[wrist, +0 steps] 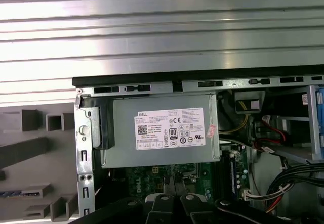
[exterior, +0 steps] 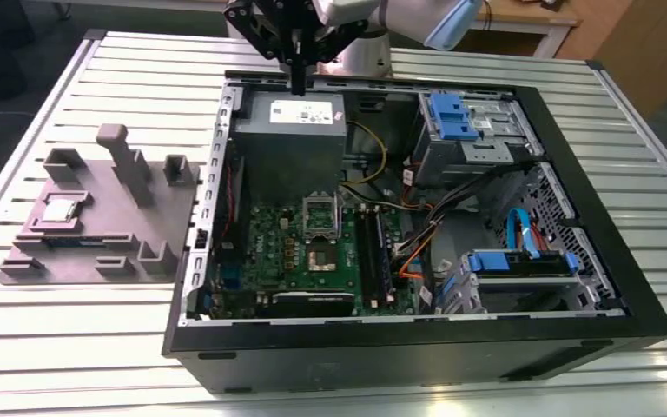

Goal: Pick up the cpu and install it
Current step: 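Reach for the cpu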

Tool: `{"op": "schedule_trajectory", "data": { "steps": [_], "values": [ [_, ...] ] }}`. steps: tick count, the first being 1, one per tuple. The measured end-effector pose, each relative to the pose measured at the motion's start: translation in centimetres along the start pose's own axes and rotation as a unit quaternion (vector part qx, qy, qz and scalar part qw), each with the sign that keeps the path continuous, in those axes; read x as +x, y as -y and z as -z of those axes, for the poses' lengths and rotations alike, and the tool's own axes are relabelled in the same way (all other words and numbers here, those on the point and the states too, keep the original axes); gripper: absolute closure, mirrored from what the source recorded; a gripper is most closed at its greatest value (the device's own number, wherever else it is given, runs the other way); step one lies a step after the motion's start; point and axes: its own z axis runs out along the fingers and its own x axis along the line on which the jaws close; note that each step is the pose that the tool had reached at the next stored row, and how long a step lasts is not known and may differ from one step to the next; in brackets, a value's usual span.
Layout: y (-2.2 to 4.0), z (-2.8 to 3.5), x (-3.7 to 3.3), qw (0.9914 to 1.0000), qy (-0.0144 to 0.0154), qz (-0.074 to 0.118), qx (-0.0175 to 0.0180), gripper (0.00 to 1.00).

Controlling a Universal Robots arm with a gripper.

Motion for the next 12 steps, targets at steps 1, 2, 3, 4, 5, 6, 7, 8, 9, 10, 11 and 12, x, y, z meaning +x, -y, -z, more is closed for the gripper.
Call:
{"op": "schedule_trajectory", "data": {
  "steps": [1,2,3,4,5,6,7,8,9,10,11,12],
  "values": [
    [0.01,0.00,0.11,1.00000,0.0000,0.000,0.0000,0.90],
    [0.02,0.00,0.21,1.00000,0.0000,0.000,0.0000,0.90],
    [0.02,0.00,0.29,1.00000,0.0000,0.000,0.0000,0.90],
    [0.03,0.01,0.39,1.00000,0.0000,0.000,0.0000,0.90],
    [0.04,0.01,0.47,1.00000,0.0000,0.000,0.0000,0.90],
    [0.04,0.01,0.55,1.00000,0.0000,0.000,0.0000,0.90],
    [0.04,0.01,0.62,1.00000,0.0000,0.000,0.0000,0.90],
    [0.05,0.01,0.69,1.00000,0.0000,0.000,0.0000,0.90],
    [0.06,0.01,0.76,1.00000,0.0000,0.000,0.0000,0.90],
    [0.06,0.01,0.83,1.00000,0.0000,0.000,-0.0001,0.90],
    [0.06,0.02,0.89,1.00000,0.0000,0.000,0.0000,0.90],
    [0.07,0.02,0.94,1.00000,0.0000,0.000,0.0001,0.90]
  ]
}}
